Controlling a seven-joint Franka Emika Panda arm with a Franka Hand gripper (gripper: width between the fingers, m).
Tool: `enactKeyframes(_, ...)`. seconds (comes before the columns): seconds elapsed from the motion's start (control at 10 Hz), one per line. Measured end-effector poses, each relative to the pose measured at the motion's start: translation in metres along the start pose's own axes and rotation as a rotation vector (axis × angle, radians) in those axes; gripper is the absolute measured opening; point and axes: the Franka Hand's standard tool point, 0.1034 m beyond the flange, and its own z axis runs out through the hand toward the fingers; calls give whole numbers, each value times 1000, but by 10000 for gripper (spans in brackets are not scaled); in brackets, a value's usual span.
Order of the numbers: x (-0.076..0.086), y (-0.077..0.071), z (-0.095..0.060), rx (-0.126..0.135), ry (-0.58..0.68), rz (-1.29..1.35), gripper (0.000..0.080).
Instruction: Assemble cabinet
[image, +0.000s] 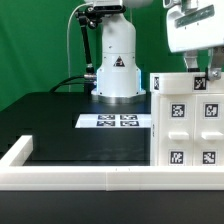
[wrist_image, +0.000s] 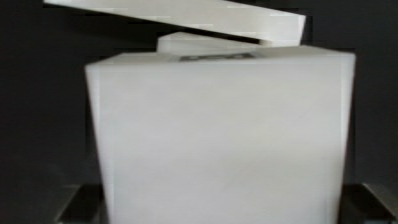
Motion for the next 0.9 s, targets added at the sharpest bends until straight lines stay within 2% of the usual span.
enactKeyframes(0.4,-2,-1,0,2,-26,256,563)
enactKeyframes(0.6,-1,-1,0,0,-59,514,563)
enactKeyframes(0.9,-1,-4,0,6,-112,626,563)
